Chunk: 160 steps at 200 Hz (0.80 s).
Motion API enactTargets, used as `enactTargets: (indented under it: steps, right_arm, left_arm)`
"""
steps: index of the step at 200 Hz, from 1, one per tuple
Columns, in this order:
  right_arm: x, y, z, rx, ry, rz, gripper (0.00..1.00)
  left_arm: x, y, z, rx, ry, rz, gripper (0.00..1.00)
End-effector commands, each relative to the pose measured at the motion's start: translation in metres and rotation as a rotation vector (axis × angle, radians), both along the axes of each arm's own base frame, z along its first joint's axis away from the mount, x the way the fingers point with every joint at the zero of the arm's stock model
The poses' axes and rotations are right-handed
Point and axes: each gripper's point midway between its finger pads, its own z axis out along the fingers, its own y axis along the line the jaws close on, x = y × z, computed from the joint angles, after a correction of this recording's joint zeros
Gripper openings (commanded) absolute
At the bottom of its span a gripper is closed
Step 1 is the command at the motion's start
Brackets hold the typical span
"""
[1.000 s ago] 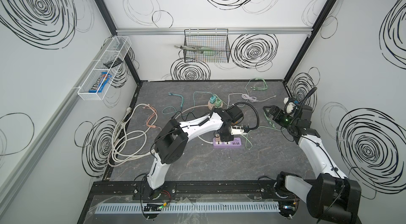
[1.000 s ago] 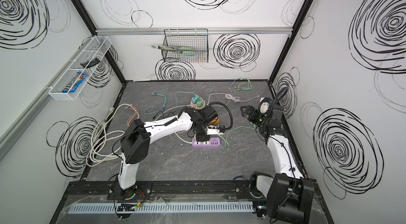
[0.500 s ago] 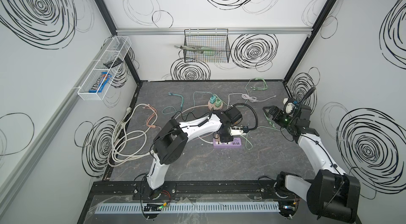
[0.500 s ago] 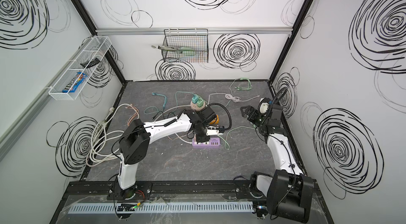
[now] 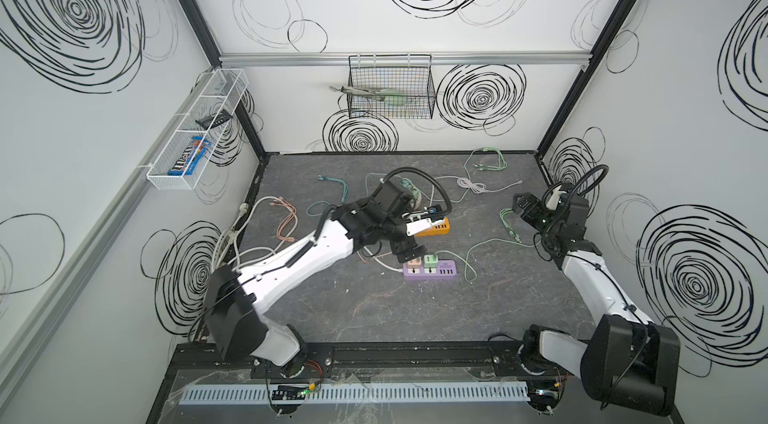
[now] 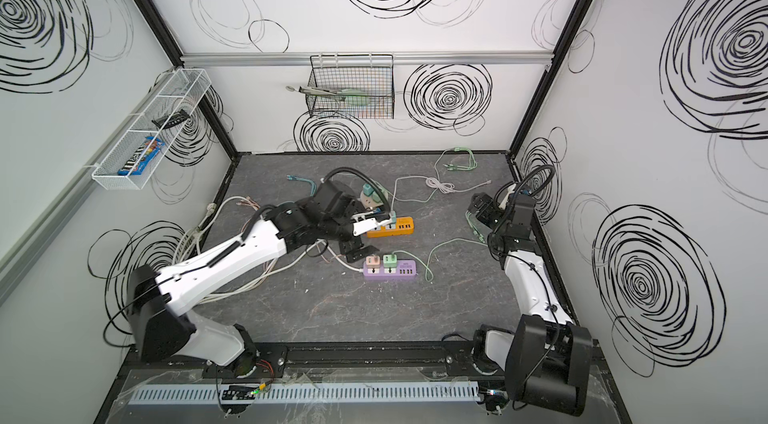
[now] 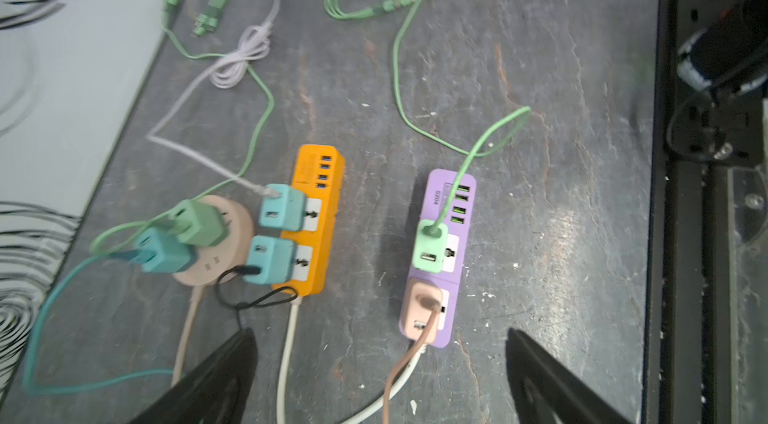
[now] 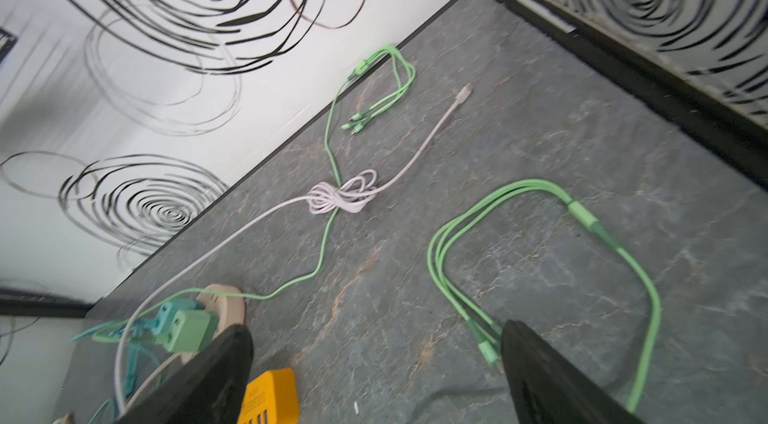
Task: Insert the plug
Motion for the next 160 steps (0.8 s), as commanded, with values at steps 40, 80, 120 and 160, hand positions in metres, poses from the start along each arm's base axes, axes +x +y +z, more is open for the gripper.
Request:
enactTargets:
  steps: [40,80,120,160]
  right_arm:
    - [-0.035,-0.051,-0.033,-0.364,-0.023,-0.383,0.97]
    - [-0.027,-0.034,-0.046,-0.482,-0.128,-0.289,0.97]
    - [0.008,0.004,-0.057,-0.506,-0.157,-0.03,0.97]
    - [-0.003,0.041,-0.058,-0.573,-0.274,0.143,0.97]
  left_arm:
    - [0.083,0.293,0.041,-0.673,-0.51,1.421,0.96]
    - [0.056,0.372,-0.024,-0.579,-0.66,1.71,0.96]
    - [0.093,0.363,-0.082,-0.543,-0.488,1.531,0.96]
    - [0.098,0.334,-0.071,-0.588,-0.557,1.33,0.96]
